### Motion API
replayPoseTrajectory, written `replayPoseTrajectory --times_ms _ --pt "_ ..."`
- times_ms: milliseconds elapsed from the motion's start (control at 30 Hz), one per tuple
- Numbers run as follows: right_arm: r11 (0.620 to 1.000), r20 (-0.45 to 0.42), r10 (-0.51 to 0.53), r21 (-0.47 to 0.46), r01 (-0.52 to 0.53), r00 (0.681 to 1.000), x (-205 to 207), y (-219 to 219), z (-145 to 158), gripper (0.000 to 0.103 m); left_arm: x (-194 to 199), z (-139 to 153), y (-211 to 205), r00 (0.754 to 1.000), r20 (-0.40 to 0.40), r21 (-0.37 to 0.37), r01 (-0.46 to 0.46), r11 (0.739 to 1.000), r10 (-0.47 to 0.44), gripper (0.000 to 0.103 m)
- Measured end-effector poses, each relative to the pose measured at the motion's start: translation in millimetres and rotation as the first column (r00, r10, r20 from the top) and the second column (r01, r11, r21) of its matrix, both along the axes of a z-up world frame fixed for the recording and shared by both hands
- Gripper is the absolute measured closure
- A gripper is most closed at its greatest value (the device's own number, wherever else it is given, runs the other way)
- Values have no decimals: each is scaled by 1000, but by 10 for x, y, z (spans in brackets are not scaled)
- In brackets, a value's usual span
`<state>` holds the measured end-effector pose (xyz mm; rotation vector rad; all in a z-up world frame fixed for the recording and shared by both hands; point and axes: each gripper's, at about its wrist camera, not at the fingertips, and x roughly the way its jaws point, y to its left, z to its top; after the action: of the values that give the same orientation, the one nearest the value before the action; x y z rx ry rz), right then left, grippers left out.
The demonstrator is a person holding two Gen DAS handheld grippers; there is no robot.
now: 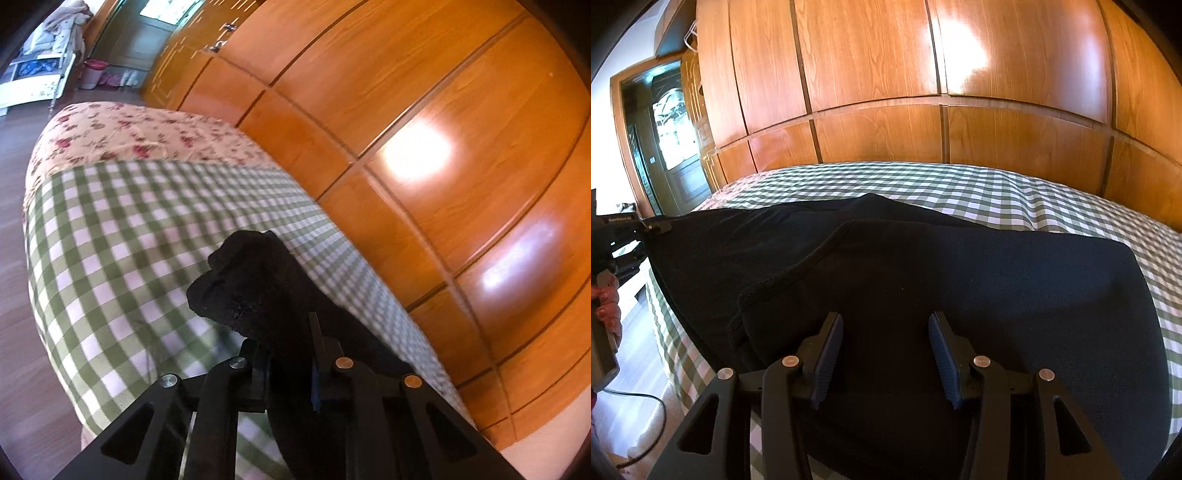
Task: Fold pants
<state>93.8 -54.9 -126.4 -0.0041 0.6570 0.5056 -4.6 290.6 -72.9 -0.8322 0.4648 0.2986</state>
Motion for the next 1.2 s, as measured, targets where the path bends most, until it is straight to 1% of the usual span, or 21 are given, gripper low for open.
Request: replayPoseTrajectory --times_ms 67,167,233,333,400,467,533,567,600,700,733,800,833,867,933,967,1033,1067,1133,1200 --pt "999 -22 -7 52 8 1000 -9 -71 25 54 5 88 -36 1000 25 8 18 1000 -19 89" --pt "989 -64 -29 141 38 998 -18 -234 91 54 36 270 -147 996 68 51 59 997 -62 89" --pt "989 -81 -41 137 52 996 -21 -285 112 54 47 399 -247 990 101 83 92 992 -100 89" --pt "993 -100 -52 98 62 994 -25 -355 124 54 52 566 -436 977 137 137 147 980 -166 89" --pt "993 -99 -58 95 67 993 -54 -421 153 54 63 708 -601 958 168 174 201 964 -231 89" --pt "990 -94 -71 114 82 993 -100 -508 186 54 82 869 -813 933 192 225 259 939 -303 89" --pt "985 -97 -82 144 96 992 -115 -624 209 53 85 997 -1020 909 206 282 300 911 -363 89" --pt "981 -99 -90 162 105 991 -120 -683 220 53 85 1066 -1153 892 215 312 324 893 -399 89" --pt "976 -100 -97 184 114 990 -113 -748 230 53 96 1108 -1244 877 219 327 346 879 -427 89" --pt "956 -102 -139 245 160 985 -119 -993 276 53 144 1189 -1553 825 230 346 427 836 -517 89" --pt "952 -101 -147 256 169 984 -127 -1033 293 53 168 1197 -1677 804 228 354 456 816 -549 89" --pt "942 -96 -172 277 192 980 -145 -1157 329 53 198 1182 -1893 776 218 367 498 786 -592 89" --pt "938 -92 -182 284 201 979 -148 -1213 344 53 210 1164 -1995 762 207 375 518 769 -614 89" --pt "934 -88 -191 292 208 978 -156 -1280 360 53 235 1133 -2137 742 190 384 546 744 -643 89" --pt "928 -85 -209 296 225 974 -159 -1390 385 53 266 1068 -2313 712 166 383 591 710 -682 89" --pt "925 -84 -221 297 236 972 -164 -1452 397 53 290 1014 -2437 687 147 383 624 682 -711 89" --pt "917 -83 -247 301 260 966 -160 -1584 419 53 305 938 -2609 656 121 385 660 645 -745 89" --pt "912 -86 -258 307 271 962 -154 -1664 428 53 319 875 -2730 631 103 386 688 615 -769 89" --pt "896 -97 -273 337 290 957 -122 -1807 450 53 339 772 -2881 594 78 388 721 574 -800 89" --pt "878 -112 -276 374 298 955 -127 -1914 456 53 376 620 -3068 556 30 379 763 525 -830 89"
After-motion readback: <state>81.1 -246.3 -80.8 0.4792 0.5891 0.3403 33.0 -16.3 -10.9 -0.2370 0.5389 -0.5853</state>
